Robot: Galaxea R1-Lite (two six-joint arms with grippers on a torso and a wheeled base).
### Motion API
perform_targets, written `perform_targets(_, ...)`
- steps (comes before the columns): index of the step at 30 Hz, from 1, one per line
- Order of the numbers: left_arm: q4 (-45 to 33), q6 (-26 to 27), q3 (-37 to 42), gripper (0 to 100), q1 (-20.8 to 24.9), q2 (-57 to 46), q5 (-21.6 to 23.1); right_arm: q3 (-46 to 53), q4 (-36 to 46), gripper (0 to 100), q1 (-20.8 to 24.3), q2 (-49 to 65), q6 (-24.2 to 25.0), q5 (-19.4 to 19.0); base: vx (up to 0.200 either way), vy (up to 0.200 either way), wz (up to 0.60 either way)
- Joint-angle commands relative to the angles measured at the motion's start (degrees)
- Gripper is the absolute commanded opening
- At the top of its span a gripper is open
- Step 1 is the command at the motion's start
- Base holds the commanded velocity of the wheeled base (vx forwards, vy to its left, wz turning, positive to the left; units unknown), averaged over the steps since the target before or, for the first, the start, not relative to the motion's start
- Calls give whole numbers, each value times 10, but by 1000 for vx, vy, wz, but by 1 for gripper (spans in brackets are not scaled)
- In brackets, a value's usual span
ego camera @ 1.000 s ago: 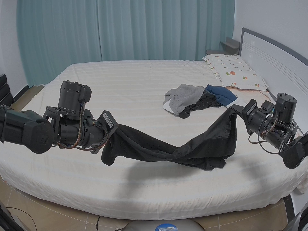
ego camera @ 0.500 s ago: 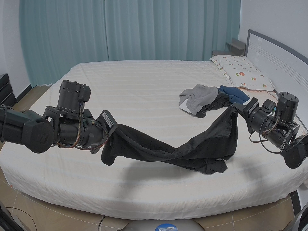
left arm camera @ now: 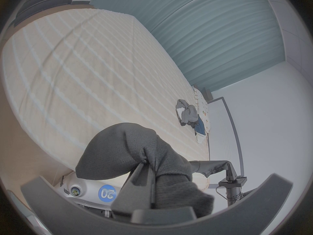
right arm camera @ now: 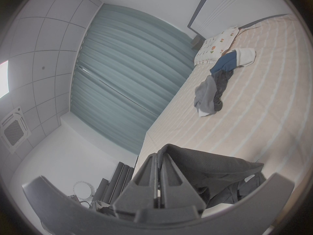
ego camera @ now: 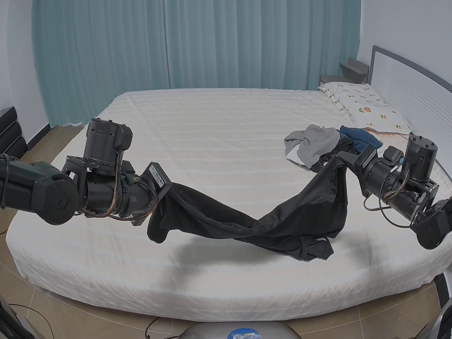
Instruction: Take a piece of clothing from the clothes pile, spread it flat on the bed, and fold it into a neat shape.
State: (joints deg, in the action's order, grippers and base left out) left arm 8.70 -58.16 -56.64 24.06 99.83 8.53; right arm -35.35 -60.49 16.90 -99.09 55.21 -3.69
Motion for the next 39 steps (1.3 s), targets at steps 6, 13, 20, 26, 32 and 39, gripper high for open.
perform_targets(6,-2,0,7,0,-6,-5,-2,-2,-1,0,3,0,0,-2,0,167,0)
perform_targets(13,-7,0,8,0,-6,-28,-3,1,1,0,3,23,-3,-7,0,0,0)
perform_targets(20,-55,0,17,0,4,-39,0,34,3,0,5,54,-5,-6,-86,0,0)
perform_targets(26,-56,0,37,0,14,-44,-1,53,13,0,18,107,-5,-5,-200,0,0)
perform_targets(32,-56,1,60,0,20,-72,-2,45,55,0,18,162,-6,-3,-200,0,0)
perform_targets(39,-57,2,65,0,21,-85,-3,-2,122,0,18,239,-7,-3,0,0,0)
